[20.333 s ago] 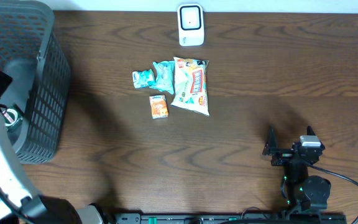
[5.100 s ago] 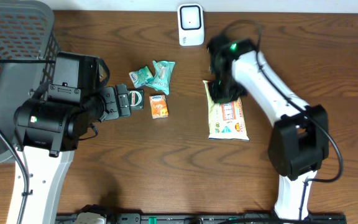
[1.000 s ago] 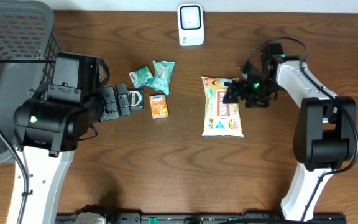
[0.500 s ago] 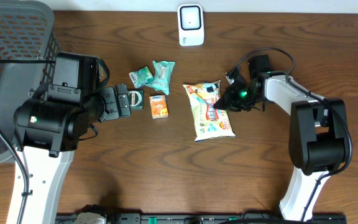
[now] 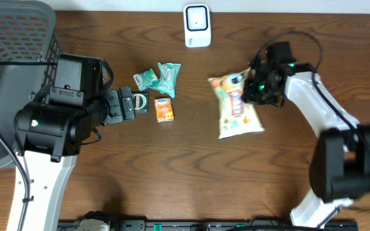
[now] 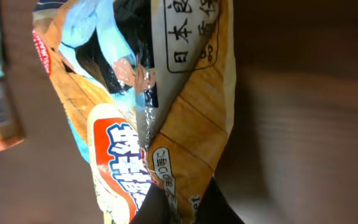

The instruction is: Scan the item barcode

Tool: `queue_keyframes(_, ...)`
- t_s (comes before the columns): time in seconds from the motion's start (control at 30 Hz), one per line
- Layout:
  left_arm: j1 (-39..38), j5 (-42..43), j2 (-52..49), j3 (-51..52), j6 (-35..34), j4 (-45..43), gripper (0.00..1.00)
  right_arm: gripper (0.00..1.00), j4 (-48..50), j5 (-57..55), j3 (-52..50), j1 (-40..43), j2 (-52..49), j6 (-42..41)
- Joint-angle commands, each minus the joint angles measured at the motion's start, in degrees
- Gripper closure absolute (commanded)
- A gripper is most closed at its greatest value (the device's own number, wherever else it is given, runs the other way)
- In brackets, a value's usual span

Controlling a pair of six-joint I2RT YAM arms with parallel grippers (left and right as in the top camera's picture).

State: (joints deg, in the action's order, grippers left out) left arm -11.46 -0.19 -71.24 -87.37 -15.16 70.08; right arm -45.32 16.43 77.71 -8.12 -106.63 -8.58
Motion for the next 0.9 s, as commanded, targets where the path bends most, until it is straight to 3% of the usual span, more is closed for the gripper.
queue_keyframes(0.0,-0.1,-0.5,0.1,-0.6,0.1,0.0,0.02,0.99,-0.8,-22.0,1.9,-3.4,5.8,-0.2)
queue_keyframes(0.23,-0.1,-0.5,0.1,-0.6,0.1,0.0,0.02,0.99,-1.1,-55.9,1.9,-10.0,5.2,-0.8)
queue_keyframes(0.3,-0.1,-0.5,0.1,-0.6,0.1,0.0,0.02,0.99,-0.5,-60.5,1.8,-11.0,4.2,-0.8)
queue_keyframes(0.87,-0.1,-0.5,0.1,-0.6,0.1,0.0,0.02,0.97,-2.3,-62.6,1.8,-19.8,-7.0,0.4)
